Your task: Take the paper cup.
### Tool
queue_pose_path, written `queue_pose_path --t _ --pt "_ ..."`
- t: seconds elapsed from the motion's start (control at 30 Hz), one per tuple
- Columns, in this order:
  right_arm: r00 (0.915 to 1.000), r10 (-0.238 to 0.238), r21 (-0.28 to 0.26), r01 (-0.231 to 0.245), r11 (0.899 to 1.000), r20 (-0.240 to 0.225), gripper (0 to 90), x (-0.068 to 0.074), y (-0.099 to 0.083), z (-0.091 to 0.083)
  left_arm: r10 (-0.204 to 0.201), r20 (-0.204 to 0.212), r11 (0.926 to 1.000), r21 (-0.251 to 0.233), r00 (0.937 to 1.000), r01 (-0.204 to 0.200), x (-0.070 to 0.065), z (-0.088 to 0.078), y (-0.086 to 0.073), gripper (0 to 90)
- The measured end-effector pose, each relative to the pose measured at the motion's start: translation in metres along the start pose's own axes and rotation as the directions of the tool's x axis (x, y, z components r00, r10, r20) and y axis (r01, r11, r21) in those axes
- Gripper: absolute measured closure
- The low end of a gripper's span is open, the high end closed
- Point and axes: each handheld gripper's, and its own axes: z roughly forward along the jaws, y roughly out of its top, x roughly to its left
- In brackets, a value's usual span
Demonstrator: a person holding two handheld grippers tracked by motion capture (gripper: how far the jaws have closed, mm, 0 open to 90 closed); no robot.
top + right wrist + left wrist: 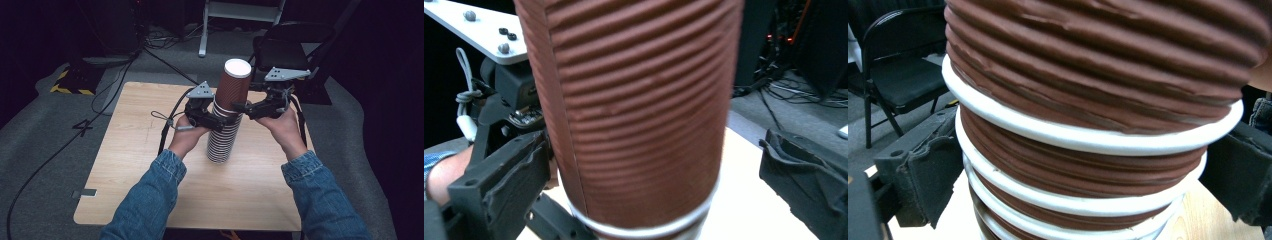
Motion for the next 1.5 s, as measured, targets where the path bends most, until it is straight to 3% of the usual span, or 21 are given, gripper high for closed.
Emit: queue_pose_path --t 0.13,0.47,0.7,1.13,1.5 --pt "0.9984 0.022 -0.003 -0.023 1.000 -0.053 0.3 -0.002 0.002 0.009 0.002 -0.001 1.0000 0.001 1.0000 -0.002 0.000 0.000 0.000 2.6" --pt "0.9947 0.060 0.016 -0.059 0.998 -0.083 0.4 -0.008 -0.001 0.021 0.007 0.000 1.0000 0.001 1.0000 -0.007 0.000 0.000 0.000 2.6" --pt "0.9943 0.043 0.034 -0.040 0.999 -0.097 3.7 -0.008 -0.001 0.024 0.008 0.000 1.0000 0.001 1.0000 -0.008 0.001 0.000 0.000 2.7" --pt "0.9964 0.027 0.058 -0.022 0.998 -0.080 5.1 -0.006 0.002 0.022 0.011 -0.002 0.9999 -0.001 0.9999 -0.011 0.000 0.000 -0.001 2.6" --pt "0.9981 -0.011 0.008 0.011 1.000 -0.061 5.7 -0.001 0.022 0.010 0.010 -0.001 0.9999 -0.001 0.9999 -0.010 0.000 0.000 -0.001 2.6"
